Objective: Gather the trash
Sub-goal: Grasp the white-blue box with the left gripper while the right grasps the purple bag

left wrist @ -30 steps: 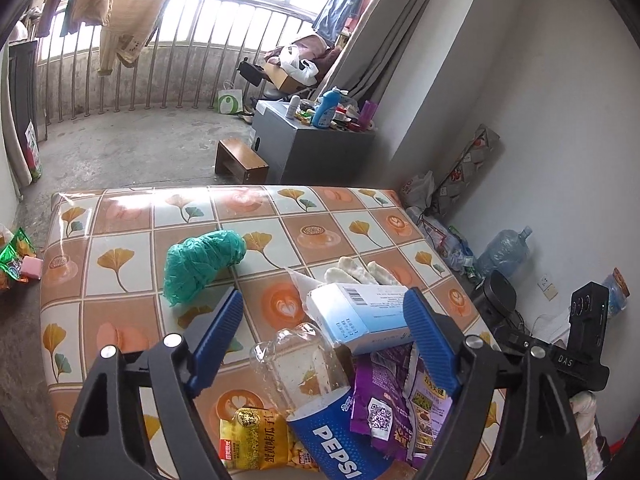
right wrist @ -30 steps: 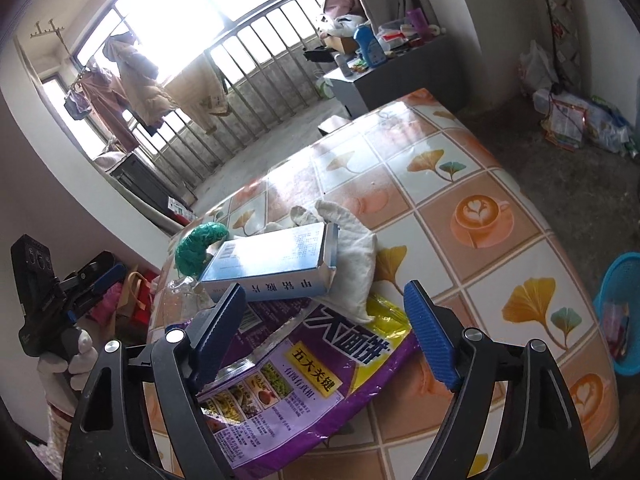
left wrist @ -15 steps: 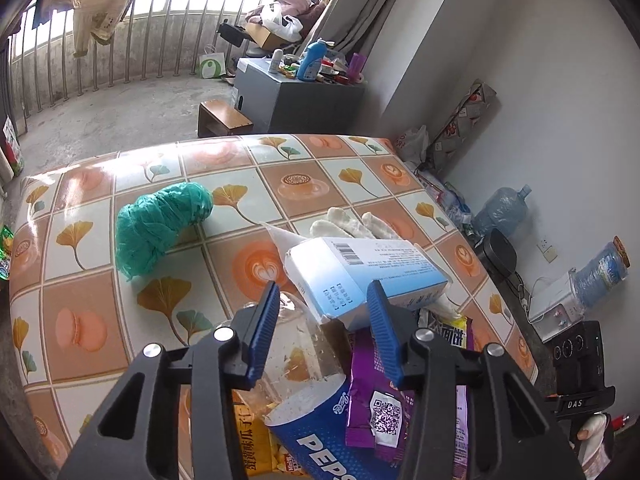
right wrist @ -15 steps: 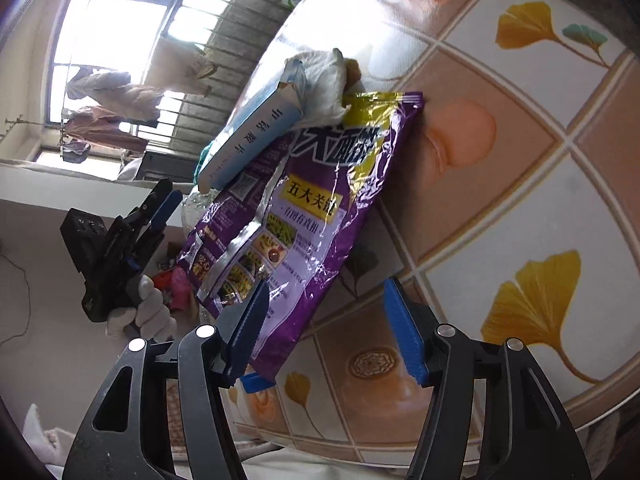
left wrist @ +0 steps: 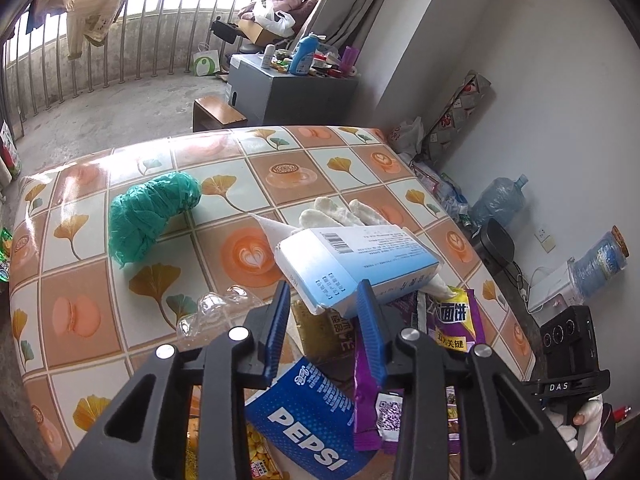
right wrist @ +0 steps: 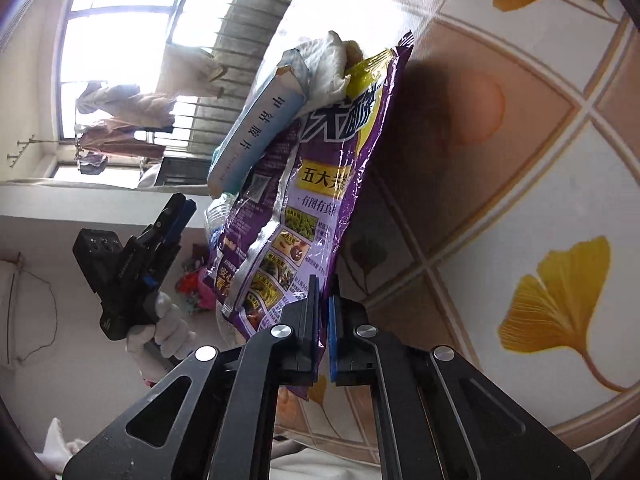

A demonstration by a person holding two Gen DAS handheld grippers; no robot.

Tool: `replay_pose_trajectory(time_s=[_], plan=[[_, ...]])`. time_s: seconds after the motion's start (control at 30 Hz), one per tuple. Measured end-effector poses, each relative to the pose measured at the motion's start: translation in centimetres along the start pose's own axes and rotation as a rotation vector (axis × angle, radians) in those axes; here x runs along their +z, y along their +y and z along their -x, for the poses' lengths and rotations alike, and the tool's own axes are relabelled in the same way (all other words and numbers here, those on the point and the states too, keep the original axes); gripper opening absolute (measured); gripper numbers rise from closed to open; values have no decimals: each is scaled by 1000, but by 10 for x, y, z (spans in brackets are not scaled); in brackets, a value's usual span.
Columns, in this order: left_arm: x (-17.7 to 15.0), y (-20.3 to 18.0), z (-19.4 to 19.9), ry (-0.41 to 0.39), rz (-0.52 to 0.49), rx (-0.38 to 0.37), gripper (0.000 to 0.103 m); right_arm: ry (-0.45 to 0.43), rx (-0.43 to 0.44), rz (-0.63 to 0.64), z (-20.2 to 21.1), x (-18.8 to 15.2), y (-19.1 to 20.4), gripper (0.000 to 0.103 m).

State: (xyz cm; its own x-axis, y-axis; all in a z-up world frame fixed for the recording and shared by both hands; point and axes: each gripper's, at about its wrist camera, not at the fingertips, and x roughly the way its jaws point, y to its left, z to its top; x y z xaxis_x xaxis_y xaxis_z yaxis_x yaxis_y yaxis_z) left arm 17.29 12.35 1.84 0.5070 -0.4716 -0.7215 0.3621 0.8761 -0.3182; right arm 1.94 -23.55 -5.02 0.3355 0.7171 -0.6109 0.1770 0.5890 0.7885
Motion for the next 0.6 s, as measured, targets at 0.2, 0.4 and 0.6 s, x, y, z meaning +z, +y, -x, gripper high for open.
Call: replay_pose_trajectory(time_s=[0.2,0.4,0.6], plan=[[-3,-29,-3,31,-34,-100,33,-6,-226,140,37,5,-8,5],[-19,-79,-23,86,-135,-168,33,-23,-334,192,49,10,-16,10],[14,-88,-56,114,-129,-173,44,-65,-351,196,43,14,-15,11]])
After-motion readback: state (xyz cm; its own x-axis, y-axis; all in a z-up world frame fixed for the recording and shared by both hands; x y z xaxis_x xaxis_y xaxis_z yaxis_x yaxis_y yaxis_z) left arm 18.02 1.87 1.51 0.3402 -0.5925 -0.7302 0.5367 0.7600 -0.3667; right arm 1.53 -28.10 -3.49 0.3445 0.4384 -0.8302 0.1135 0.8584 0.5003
